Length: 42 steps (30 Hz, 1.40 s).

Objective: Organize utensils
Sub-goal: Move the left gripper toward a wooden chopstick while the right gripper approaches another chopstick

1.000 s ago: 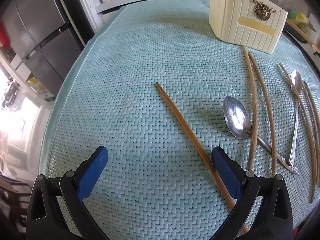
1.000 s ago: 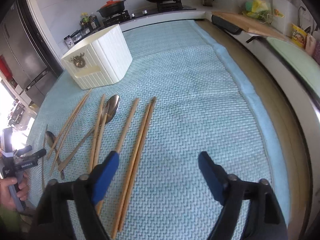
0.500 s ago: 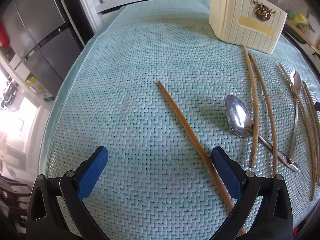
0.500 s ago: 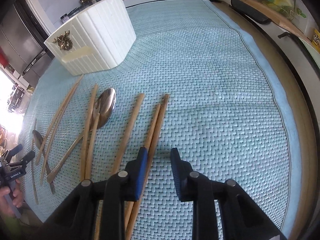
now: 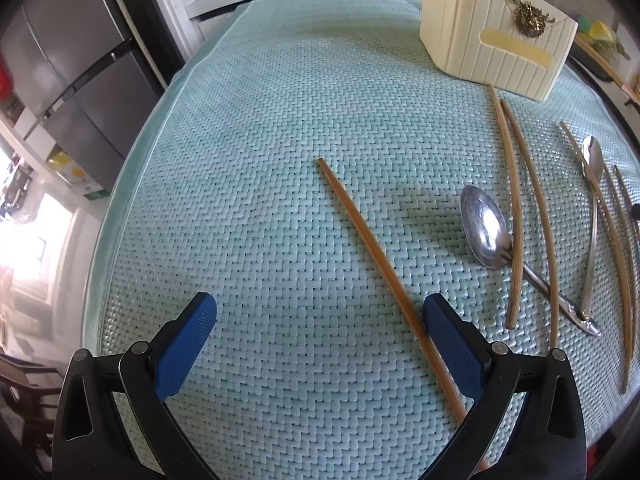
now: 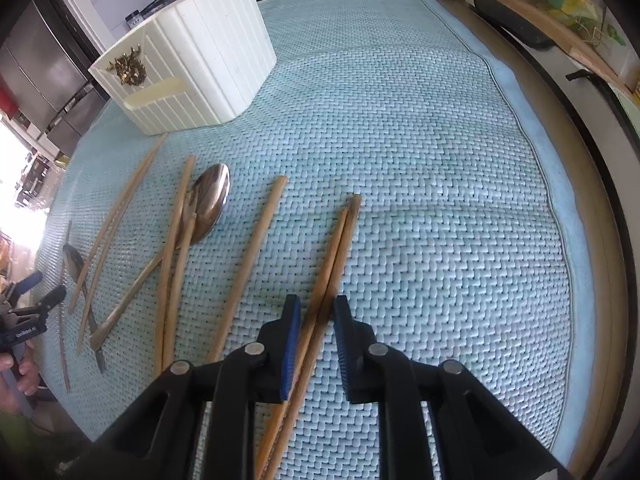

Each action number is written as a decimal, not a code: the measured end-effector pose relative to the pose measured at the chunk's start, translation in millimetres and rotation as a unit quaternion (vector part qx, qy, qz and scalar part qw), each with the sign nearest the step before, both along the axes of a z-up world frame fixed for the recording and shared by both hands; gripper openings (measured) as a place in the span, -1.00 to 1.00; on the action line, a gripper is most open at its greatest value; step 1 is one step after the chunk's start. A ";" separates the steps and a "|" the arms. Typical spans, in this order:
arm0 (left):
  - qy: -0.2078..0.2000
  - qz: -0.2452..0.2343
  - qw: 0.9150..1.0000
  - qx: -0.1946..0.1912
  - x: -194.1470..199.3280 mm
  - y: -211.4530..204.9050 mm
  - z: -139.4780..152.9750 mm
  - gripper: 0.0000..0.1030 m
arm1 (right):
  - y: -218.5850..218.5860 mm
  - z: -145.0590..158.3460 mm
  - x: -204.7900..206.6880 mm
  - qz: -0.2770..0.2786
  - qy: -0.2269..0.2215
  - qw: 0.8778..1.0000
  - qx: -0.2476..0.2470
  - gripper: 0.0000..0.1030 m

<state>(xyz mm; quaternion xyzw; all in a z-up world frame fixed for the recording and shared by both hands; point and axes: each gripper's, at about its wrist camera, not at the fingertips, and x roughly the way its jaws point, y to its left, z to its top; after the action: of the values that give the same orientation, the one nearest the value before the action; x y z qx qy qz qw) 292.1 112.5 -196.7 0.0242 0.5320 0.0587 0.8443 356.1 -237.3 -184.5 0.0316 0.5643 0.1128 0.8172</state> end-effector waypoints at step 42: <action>0.066 -0.017 0.997 -0.044 19.4 1.3 8.1 0.57 | 87.6 -17.3 58.2 0.002 0.027 0.996 -0.084 -0.54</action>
<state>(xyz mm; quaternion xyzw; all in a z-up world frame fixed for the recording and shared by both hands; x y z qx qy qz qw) 311.5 113.8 -188.5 -0.0002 0.5881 0.0189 0.8086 414.3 -149.8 -201.8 -0.0353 0.5938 0.0662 0.8011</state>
